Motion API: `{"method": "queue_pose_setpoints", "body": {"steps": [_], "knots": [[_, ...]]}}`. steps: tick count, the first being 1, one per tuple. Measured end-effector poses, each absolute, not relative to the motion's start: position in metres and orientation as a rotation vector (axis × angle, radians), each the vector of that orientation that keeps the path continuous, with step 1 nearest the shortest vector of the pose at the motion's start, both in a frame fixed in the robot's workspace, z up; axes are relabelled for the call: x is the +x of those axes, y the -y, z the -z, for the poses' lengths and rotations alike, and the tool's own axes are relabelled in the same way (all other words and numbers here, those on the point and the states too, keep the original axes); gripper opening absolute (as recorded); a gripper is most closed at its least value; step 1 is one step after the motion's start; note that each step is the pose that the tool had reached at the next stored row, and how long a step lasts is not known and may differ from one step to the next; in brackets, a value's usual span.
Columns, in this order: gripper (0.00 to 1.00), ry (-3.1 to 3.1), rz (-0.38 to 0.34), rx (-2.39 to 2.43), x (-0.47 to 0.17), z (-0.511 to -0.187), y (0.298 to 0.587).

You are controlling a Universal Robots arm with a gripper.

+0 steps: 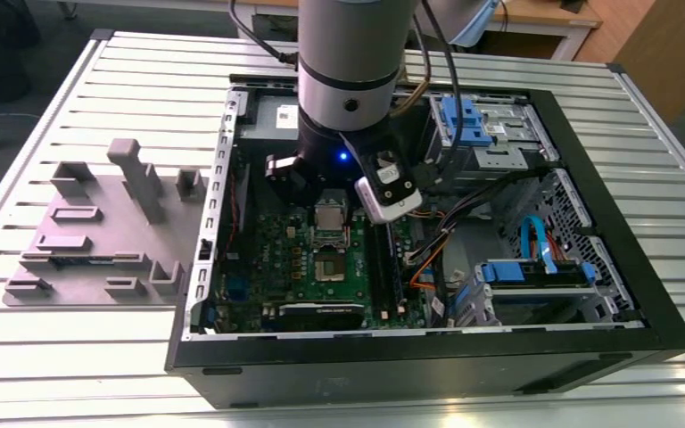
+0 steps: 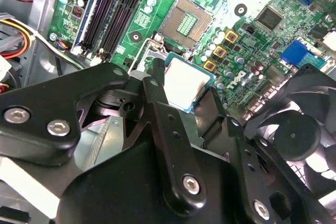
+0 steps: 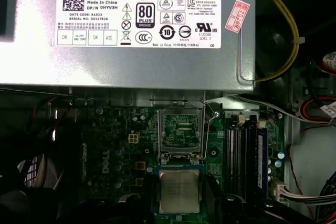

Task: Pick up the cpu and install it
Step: 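Place the cpu into insertion slot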

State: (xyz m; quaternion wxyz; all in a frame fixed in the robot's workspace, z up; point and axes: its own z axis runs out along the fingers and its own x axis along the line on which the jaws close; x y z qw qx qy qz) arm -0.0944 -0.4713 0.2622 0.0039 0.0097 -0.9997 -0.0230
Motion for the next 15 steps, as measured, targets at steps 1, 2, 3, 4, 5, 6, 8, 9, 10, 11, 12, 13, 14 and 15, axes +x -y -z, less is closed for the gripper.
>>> {"method": "queue_pose_setpoints", "body": {"steps": [1, 2, 3, 4, 5, 6, 8, 9, 10, 11, 12, 13, 14, 15], "knots": [[0.47, 3.133, 0.072, 0.03, -0.0944, -0.2616, 0.4714], [0.47, 3.133, 0.071, 0.03, -0.0944, -0.2611, 0.4716], [0.47, 3.133, 0.071, 0.03, -0.0944, -0.2603, 0.4717], [0.47, 3.133, 0.071, 0.03, -0.0944, -0.2596, 0.4718], [0.47, 3.133, 0.071, 0.03, -0.0944, -0.2589, 0.4719], [0.47, 3.133, 0.071, 0.03, -0.0944, -0.2583, 0.4719], [0.47, 3.133, 0.071, 0.03, -0.0944, -0.2569, 0.4721], [0.47, 3.133, 0.071, 0.03, -0.0944, -0.2562, 0.4721], [0.47, 3.133, 0.071, 0.03, -0.0944, -0.2557, 0.4722], [0.47, 3.133, 0.071, 0.03, -0.0944, -0.2554, 0.4722], [0.47, 3.132, 0.071, 0.03, -0.0944, -0.2554, 0.4722], [0.47, 3.133, 0.071, 0.03, -0.0944, -0.2551, 0.4722], [0.47, 3.133, 0.071, 0.03, -0.0944, -0.255, 0.4722], [0.47, 3.133, 0.071, 0.03, -0.0944, -0.2549, 0.4722]]}}
